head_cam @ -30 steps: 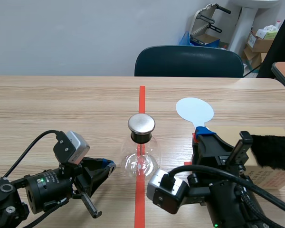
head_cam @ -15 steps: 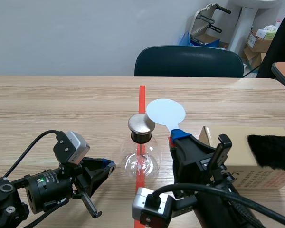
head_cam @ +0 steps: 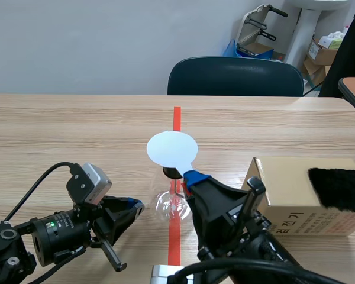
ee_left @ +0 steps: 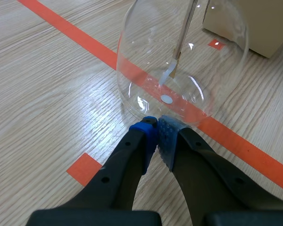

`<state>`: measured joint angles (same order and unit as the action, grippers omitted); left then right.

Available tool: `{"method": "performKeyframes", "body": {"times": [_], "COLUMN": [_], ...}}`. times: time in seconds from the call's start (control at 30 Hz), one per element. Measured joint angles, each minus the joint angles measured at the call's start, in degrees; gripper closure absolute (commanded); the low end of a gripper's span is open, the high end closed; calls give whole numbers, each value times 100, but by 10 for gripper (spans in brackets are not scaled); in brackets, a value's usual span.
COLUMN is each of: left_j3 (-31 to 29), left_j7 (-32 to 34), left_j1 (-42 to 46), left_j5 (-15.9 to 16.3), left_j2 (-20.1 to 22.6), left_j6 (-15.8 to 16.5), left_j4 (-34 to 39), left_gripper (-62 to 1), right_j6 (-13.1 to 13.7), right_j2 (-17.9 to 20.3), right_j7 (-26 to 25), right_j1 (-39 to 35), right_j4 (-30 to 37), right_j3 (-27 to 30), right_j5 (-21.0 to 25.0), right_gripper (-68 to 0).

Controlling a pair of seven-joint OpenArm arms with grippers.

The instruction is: Do the electroscope experiment

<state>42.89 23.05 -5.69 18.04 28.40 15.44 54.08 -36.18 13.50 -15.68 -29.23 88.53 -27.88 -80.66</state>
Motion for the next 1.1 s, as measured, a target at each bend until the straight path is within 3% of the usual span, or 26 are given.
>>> {"method": "performKeyframes", "body": {"times": [0.27, 0.4, 0.8, 1.1], "left_j3": [0, 0, 0, 0], "left_j7": [0, 0, 0, 0], "left_j1": [0, 0, 0, 0], "left_j5": [0, 0, 0, 0], "left_j2": [0, 0, 0, 0], "left_j6": [0, 0, 0, 0], "left_j4": [0, 0, 0, 0], "left_gripper": [-40, -40, -40, -40], "right_j6": [0, 0, 0, 2], "right_j2": [0, 0, 0, 0], "right_j7": [-15, 304, 1998, 2892], "right_j1": [0, 0, 0, 0], "right_j4": [0, 0, 0, 0], "right_j3": [0, 0, 0, 0], "right_j5": [-13, -13, -9, 7], "right_gripper": [-13, -13, -13, -13]}}
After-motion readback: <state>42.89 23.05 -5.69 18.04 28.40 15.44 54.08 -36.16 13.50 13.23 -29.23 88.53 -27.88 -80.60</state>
